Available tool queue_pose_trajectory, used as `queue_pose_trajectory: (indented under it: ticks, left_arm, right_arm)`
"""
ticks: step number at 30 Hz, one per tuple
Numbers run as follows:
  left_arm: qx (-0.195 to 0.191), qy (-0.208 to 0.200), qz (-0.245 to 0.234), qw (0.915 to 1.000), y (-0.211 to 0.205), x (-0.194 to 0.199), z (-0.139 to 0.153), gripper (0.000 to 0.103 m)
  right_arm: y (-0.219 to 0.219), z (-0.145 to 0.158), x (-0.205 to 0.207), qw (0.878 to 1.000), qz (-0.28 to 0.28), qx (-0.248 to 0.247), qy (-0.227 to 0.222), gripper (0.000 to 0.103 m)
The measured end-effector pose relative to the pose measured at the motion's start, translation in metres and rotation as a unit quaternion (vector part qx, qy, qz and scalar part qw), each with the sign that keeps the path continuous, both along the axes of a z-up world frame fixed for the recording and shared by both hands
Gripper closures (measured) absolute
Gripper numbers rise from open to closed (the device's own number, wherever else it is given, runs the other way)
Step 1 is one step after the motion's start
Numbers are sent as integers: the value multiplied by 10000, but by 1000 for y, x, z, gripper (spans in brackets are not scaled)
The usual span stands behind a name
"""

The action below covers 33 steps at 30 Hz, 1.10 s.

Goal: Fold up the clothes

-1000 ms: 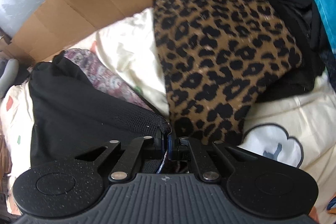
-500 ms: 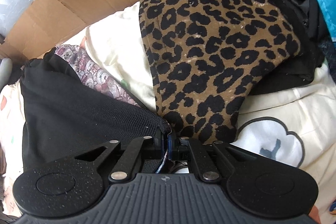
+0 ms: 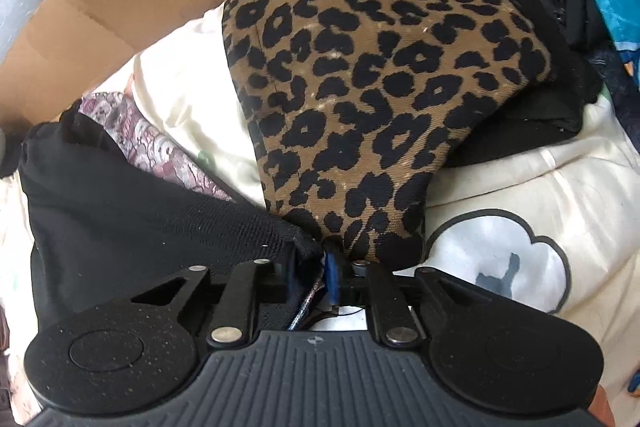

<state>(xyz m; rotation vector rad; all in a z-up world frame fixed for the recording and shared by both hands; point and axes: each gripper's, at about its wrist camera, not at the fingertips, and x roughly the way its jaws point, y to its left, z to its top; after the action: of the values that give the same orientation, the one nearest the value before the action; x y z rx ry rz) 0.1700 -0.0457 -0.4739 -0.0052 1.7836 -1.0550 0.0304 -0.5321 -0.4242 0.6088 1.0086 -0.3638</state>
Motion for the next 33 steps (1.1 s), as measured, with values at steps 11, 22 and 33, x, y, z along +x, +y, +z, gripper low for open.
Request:
queue_pose_trajectory:
  ticks: [11,22,33]
  left_arm:
    - [164,-507,173,9984,1,52,57,63]
    - [143,-1198,395,9919,-35,92,93,61]
    - [328,-1728,588,9827,-64,123,130,57]
  right_arm:
    - [5,34,-11,9977,-166,2,-652,75]
    - [22,52,3,9935,276,-28,-1108,70]
    - [45,59,20,9891,564,-188,-1350,58]
